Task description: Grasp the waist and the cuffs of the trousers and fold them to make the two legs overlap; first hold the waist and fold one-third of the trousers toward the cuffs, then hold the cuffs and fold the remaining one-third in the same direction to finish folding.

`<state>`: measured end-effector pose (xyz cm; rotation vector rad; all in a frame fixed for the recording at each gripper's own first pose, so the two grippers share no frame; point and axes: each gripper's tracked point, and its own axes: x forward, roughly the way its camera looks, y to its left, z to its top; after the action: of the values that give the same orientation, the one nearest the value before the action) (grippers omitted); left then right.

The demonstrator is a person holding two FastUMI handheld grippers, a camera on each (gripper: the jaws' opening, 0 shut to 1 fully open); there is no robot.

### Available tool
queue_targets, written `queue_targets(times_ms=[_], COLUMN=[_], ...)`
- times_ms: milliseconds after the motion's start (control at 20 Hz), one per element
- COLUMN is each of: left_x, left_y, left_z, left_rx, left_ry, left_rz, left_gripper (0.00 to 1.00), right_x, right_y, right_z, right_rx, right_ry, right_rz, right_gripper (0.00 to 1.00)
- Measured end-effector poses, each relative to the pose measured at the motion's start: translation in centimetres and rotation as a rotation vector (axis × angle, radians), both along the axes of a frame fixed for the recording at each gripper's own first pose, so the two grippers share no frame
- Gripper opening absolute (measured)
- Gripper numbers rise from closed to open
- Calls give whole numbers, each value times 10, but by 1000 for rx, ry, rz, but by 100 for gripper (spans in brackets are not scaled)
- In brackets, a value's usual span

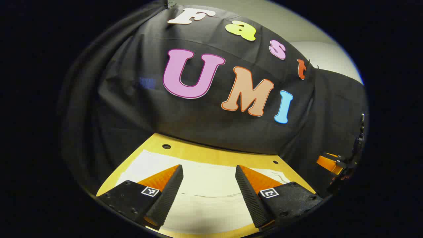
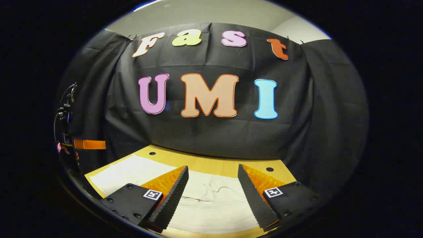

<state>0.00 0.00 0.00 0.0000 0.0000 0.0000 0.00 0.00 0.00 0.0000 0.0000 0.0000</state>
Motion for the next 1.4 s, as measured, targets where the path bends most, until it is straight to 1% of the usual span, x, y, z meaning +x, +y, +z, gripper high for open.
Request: queue_targets(times_ms=[50, 200, 350, 750, 850, 950, 1050, 1200, 1400], left_x=[-1, -2, -2, -3, -2, -4, -8, -20, -42], left_y=[2, 10, 15, 14, 14, 17, 20, 15, 21], left_z=[1, 1, 0, -7, -12, -22, -40, -74, -125], left_rx=[13, 58, 93, 157, 204, 273, 354, 446, 548], left_ry=[6, 20, 34, 72, 96, 140, 214, 333, 511], left_rz=[1, 12, 15, -40, -64, -102, -145, -252, -382], left_gripper=[94, 94, 93, 93, 93, 93, 93, 93, 91], right_x=[1, -1, 0, -11, -14, -18, -20, -26, -38], right_y=[4, 17, 23, 20, 19, 18, 14, 4, -9], right_z=[-4, -7, -9, -25, -29, -33, -33, -38, -47], right_rx=[-8, -11, 1, -9, 0, 29, 55, 76, 68], right_ry=[6, 17, 22, 63, 76, 87, 90, 97, 114], right_rz=[12, 40, 47, 24, 21, 23, 12, -31, -87], right_gripper=[96, 98, 98, 97, 98, 98, 98, 98, 98])
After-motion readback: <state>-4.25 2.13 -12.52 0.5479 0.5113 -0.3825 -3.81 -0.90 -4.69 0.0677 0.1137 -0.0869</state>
